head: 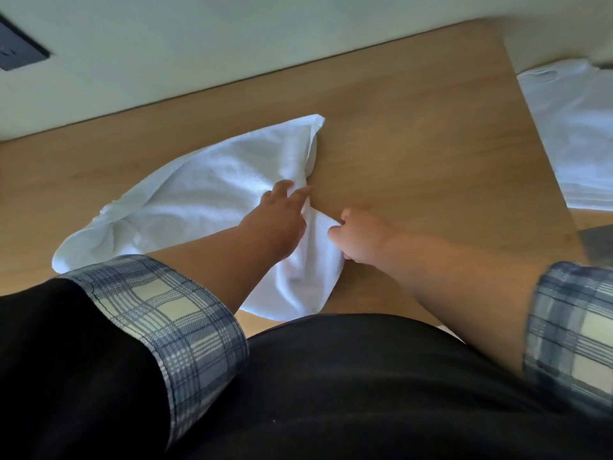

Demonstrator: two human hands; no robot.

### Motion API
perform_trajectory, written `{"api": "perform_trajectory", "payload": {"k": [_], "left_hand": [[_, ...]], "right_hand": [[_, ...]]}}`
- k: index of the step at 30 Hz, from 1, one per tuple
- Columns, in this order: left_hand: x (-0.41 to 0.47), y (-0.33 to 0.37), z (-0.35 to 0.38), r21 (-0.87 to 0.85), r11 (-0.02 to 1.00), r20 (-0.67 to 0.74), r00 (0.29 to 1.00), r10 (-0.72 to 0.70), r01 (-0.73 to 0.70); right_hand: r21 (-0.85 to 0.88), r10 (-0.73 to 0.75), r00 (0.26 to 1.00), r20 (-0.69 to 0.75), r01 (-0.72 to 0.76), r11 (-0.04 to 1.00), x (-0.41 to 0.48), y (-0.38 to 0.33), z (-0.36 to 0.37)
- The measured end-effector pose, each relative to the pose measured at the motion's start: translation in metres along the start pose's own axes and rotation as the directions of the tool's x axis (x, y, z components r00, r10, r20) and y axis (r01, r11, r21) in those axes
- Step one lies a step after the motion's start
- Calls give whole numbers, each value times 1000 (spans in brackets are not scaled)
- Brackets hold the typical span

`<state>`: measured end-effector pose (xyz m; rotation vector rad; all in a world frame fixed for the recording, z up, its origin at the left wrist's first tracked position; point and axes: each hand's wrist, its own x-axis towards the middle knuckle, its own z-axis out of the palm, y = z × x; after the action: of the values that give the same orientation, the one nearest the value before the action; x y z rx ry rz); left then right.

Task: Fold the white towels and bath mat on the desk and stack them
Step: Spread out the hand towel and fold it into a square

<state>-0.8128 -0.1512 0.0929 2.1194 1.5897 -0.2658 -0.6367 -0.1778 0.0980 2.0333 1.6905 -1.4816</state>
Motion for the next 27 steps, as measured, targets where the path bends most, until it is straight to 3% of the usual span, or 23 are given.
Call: {"api": "perform_trajectory", "payload": {"k": [3,5,9,12,17,20,24,27], "left_hand": [[5,5,4,10,995,42,994,-101,100],[11,8,6,44,983,86,980,-181,178],[22,16,7,140,971,150,965,-217,196],[29,31,6,181,959,118,963,-242,219],[57,62,0,174,983,31,998,60,-64],[93,74,-5,122,992,54,999,6,-12],[132,79,-4,193,981,79,997,-13,-3],[143,79,1,190,981,57,998,25,-35]], "right_hand": [[240,92,992,-85,-69,968,-20,36,-12],[303,156,973,-170,-99,948,-34,66,-17],[392,294,929,-226,-189,900,-48,113,-14],[320,315,922,-226,-235,918,-53,135,-6],[140,191,920,-341,-151,978,-56,143,-4],[11,120,942,-314,-123,992,-58,143,-3],[-72,125,946,-298,-153,986,-60,143,-5],[-300,-48,921,-386,-77,951,-57,130,-6]]}}
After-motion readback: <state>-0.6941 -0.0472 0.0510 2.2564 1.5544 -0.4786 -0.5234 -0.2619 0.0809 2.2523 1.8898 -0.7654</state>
